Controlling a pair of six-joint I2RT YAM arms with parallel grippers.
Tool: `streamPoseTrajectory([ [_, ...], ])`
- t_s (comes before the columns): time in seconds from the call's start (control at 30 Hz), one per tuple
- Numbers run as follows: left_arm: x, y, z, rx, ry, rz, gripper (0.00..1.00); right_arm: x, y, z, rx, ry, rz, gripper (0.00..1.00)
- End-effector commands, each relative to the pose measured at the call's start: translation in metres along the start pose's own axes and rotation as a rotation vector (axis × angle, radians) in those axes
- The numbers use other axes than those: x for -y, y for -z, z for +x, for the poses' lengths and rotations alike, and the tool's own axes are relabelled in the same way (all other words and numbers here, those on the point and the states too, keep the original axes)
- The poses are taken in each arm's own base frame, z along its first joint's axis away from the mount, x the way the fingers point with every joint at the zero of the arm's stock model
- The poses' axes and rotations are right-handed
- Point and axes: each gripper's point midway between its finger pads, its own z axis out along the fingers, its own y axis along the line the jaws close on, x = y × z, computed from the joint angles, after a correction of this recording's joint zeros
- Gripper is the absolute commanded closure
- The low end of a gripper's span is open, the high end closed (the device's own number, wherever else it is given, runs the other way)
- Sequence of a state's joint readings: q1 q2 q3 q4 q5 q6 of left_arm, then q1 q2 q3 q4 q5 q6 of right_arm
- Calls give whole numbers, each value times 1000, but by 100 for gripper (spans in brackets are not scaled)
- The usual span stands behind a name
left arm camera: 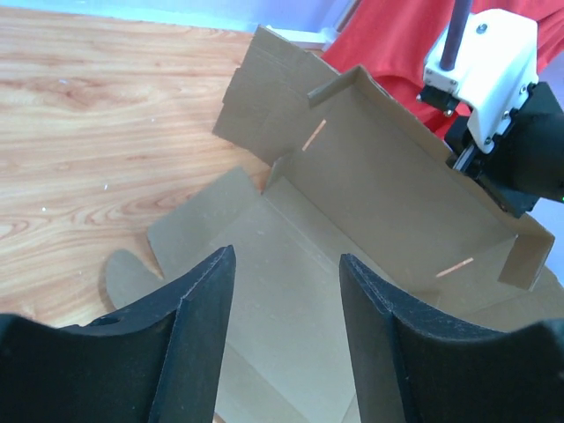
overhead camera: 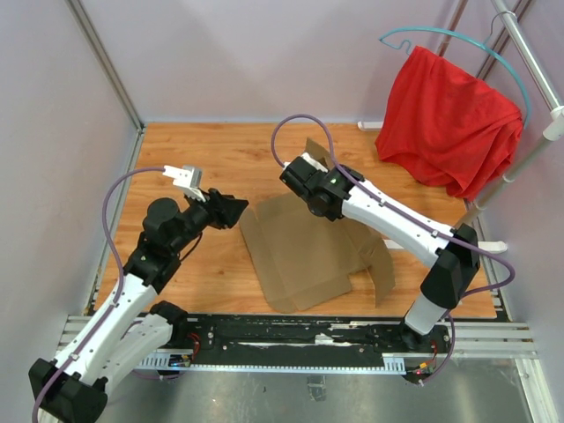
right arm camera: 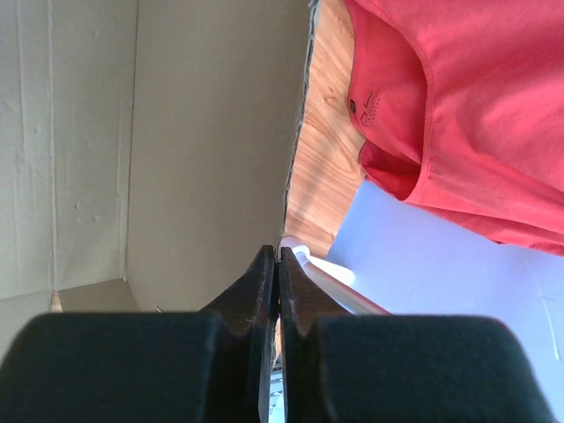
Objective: Fold the paper box
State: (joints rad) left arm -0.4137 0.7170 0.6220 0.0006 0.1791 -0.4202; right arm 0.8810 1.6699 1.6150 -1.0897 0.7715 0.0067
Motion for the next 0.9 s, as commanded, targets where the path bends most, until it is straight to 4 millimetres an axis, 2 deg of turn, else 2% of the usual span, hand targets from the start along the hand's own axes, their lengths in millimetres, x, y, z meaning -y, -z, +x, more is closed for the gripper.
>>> streamPoseTrajectory([
  [0.0, 2, -3, -19, 86, -26, 13, 43, 3, 3, 2, 16, -49, 30, 99],
  [0.13, -1, -16, -20, 154, 21, 29, 35, 1, 1, 11, -5, -36, 30, 99],
  [0.2, -6, -26, -14, 183, 59, 39, 34, 3, 4, 16, -5, -33, 24, 99],
  [0.3, -2, -35, -4, 206, 87, 108, 34, 3, 10, 20, 24, -23, -14, 99],
  [0.43, 6, -43, -8, 243, 44, 177, 32, -1, 20, 16, 128, -28, -109, 99],
  [0.6, 13, -47, -24, 264, -32, 195, 30, -8, 33, -2, 305, -78, -201, 99],
  [0.8, -3, -46, -35, 329, -59, 103, 27, -2, 39, -17, 408, -129, -195, 99],
  [0.87, -20, -51, -27, 352, -61, 48, 22, 2, 42, -17, 413, -137, -191, 99],
])
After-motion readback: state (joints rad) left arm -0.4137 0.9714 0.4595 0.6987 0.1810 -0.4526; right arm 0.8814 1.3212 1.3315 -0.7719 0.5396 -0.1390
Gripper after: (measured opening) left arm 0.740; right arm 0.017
